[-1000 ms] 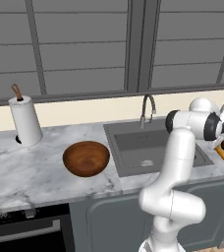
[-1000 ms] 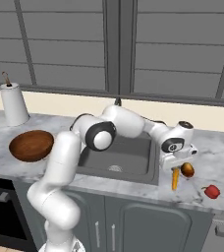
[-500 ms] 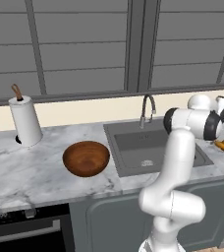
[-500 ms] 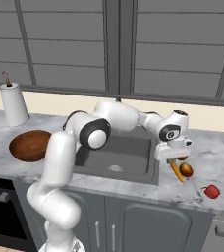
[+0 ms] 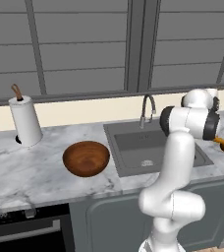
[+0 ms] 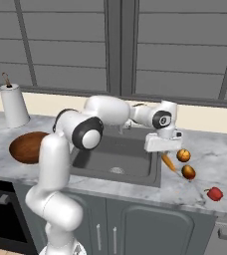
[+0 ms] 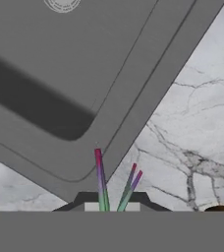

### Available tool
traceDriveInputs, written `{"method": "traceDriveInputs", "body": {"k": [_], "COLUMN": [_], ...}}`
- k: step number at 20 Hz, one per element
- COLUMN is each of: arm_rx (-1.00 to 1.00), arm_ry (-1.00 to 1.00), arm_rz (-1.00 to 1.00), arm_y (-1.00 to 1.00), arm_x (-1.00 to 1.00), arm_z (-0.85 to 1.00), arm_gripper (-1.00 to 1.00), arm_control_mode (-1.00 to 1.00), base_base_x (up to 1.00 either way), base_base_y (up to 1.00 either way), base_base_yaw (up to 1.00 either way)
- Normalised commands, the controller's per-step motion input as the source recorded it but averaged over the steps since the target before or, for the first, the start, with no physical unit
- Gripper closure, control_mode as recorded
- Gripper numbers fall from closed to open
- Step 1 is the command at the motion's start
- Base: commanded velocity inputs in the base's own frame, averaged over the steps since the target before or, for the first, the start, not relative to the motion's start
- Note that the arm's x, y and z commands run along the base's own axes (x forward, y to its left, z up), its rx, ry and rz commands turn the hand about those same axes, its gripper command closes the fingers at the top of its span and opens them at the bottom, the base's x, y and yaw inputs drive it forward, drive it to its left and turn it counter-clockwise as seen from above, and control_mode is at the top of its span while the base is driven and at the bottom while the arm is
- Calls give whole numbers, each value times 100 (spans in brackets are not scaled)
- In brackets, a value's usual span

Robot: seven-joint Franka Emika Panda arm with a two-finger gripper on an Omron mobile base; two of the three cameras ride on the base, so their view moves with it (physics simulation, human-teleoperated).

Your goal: There is a mixed pile of frozen fruits and vegetables on the counter. Locate all the frozen vegetables and place the items in a bowl on the counter. Take all the frozen fruits and defrost them in a running sink.

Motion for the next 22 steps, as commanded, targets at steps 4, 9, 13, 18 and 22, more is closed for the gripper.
{"method": "traceDriveInputs", "body": {"k": [4,9,13,18,22], "arm_rx": [0,0,-2,-4,-2], "arm_ry": [5,5,4,3,6], "arm_rz": [-1,0,0,0,-1], "arm_y": [54,55,64,70,62], "arm_x": [-44,-41,-35,-25,-12], "arm_z": [22,32,37,34,25], "arm_gripper": [100,100,100,100,100], "arm_control_mode": [-100,-100,-100,-100,-100], "base_base_x": [0,0,0,0,0], "base_base_y": [0,0,0,0,0], "base_base_yaw": [0,0,0,0,0]}}
